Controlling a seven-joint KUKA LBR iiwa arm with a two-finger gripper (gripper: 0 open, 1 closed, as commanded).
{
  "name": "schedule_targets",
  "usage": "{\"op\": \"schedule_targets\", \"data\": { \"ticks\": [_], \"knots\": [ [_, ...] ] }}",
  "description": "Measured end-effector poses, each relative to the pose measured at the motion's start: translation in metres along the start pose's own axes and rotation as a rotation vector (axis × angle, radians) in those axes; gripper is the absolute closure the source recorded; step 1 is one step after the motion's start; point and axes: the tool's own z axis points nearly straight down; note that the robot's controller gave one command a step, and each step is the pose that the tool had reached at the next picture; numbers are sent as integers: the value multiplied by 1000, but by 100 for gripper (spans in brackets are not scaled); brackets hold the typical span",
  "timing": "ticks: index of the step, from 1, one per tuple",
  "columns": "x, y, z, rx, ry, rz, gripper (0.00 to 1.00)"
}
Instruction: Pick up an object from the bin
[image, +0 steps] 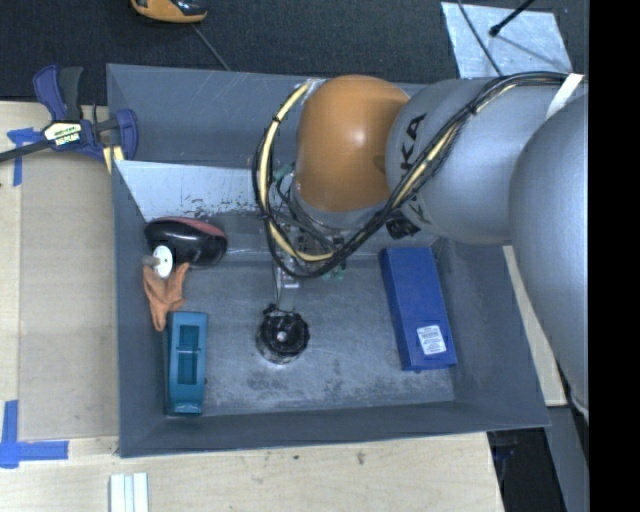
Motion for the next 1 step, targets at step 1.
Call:
{"op": "schedule_targets", "data": {
  "ticks": [1],
  "knots": [
    [-1, -1, -5, -1, -8, 2, 0]
  ]
}}
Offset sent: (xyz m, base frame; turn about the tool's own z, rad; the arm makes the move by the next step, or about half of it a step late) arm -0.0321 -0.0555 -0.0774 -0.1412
